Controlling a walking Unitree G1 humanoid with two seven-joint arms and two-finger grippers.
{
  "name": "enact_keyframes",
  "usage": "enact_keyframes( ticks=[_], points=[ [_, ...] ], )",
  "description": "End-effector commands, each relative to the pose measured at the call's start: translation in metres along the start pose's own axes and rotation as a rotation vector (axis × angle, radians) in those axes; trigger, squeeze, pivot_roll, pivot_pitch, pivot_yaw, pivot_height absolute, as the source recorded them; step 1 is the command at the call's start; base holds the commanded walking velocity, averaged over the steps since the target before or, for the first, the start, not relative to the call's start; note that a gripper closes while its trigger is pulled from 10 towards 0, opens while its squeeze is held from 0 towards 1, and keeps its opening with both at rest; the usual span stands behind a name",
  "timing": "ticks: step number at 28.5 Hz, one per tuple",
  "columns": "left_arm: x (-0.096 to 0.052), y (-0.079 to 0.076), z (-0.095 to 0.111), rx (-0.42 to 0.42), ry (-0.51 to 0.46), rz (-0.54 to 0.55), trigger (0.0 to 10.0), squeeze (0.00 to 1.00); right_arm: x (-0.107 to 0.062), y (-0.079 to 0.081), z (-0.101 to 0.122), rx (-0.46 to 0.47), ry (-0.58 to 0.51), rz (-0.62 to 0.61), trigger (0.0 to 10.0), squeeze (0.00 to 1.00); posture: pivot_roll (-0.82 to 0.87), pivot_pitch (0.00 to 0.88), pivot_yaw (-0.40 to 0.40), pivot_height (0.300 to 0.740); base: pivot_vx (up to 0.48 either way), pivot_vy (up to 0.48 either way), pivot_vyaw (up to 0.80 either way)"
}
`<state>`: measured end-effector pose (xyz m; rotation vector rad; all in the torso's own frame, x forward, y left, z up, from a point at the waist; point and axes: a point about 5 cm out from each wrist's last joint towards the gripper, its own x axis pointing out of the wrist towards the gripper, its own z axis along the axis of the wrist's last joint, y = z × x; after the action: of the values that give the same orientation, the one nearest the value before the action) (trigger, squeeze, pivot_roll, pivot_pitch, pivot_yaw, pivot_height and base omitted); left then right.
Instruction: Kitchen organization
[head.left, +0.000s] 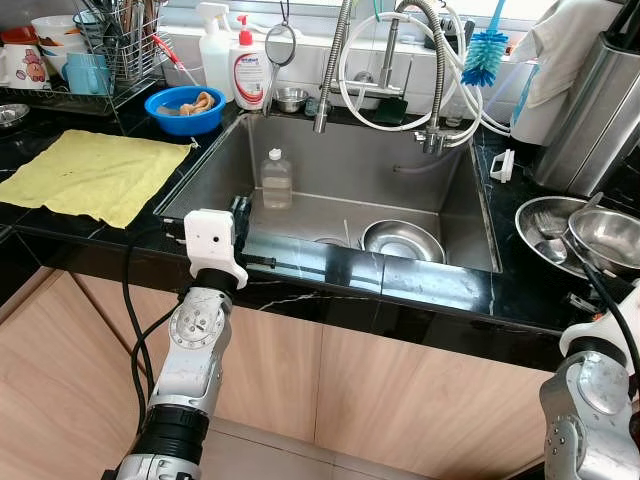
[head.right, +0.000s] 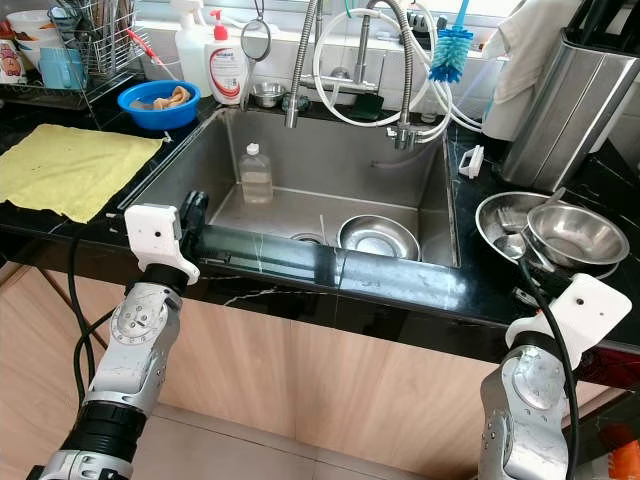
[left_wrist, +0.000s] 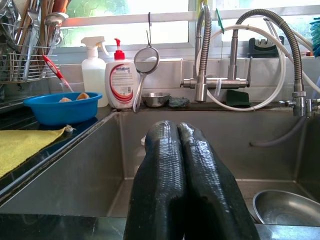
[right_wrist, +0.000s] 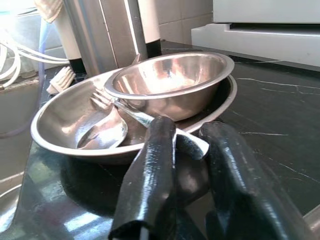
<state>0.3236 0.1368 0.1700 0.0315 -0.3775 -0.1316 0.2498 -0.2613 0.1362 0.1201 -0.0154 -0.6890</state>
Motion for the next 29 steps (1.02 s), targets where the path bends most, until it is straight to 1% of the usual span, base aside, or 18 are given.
enact_keyframes(
  ticks=[1,4,10,11,12,13,14,19,21,23,25,29],
  points=[
    [0.0,-0.001,0.003,0.005,-0.006,-0.003,10.0,0.0,0.001,0.004,0.002,0.012,-0.005,0.018,0.0,0.0,0.05,0.0,-0.025,0.74,0.0,0.0,0.0],
    [0.0,-0.001,0.003,0.008,-0.006,-0.002,10.0,0.0,0.001,0.006,0.002,0.02,-0.004,0.041,0.0,0.0,0.05,0.0,-0.024,0.74,0.0,0.0,0.0],
    [0.001,0.0,0.004,0.014,-0.009,-0.001,10.0,0.0,-0.001,0.018,0.003,0.041,0.001,0.13,0.0,0.0,0.05,0.0,-0.024,0.74,0.0,0.0,0.0],
    [0.001,0.0,0.004,0.015,-0.01,-0.001,10.0,0.0,-0.002,0.02,0.003,0.042,0.003,0.139,1.0,0.0,0.05,0.0,-0.024,0.74,0.0,0.0,0.0],
    [0.001,0.0,0.004,0.015,-0.01,-0.001,10.0,0.0,-0.002,0.021,0.003,0.041,0.003,0.146,3.1,0.0,0.05,0.0,-0.024,0.74,0.0,0.0,0.0],
    [0.001,0.0,0.004,0.016,-0.01,-0.001,10.0,0.0,-0.002,0.022,0.003,0.04,0.004,0.153,7.5,0.0,0.05,0.0,-0.025,0.74,0.0,0.0,0.0],
    [0.001,0.0,0.004,0.017,-0.009,0.0,10.0,0.0,-0.002,0.023,0.003,0.038,0.005,0.162,10.0,0.0,0.05,0.0,-0.025,0.74,0.0,0.0,0.0],
    [0.001,0.001,0.004,0.019,-0.009,0.002,10.0,0.0,-0.001,0.025,0.006,0.051,-0.008,0.184,10.0,0.0,0.05,0.0,-0.026,0.74,0.0,0.0,0.0],
    [0.001,0.001,0.004,0.019,-0.01,0.003,10.0,0.0,-0.001,0.027,0.01,0.067,-0.03,0.195,10.0,0.0,0.05,0.0,-0.025,0.74,0.0,0.0,0.0],
    [0.001,0.001,0.004,0.018,-0.009,0.003,10.0,0.0,-0.002,0.03,0.021,0.104,-0.094,0.21,10.0,0.0,0.05,0.0,-0.024,0.74,0.0,0.0,0.0],
    [0.001,0.0,0.004,0.017,-0.008,0.002,10.0,0.0,-0.003,0.034,0.027,0.114,-0.119,0.236,10.0,0.0,0.05,0.0,-0.025,0.74,0.0,0.0,0.0],
    [0.001,0.0,0.004,0.015,-0.009,0.001,10.0,0.0,-0.003,0.035,0.029,0.109,-0.13,0.243,10.0,0.0,0.05,0.0,-0.025,0.74,0.0,0.0,0.0]
  ],
)
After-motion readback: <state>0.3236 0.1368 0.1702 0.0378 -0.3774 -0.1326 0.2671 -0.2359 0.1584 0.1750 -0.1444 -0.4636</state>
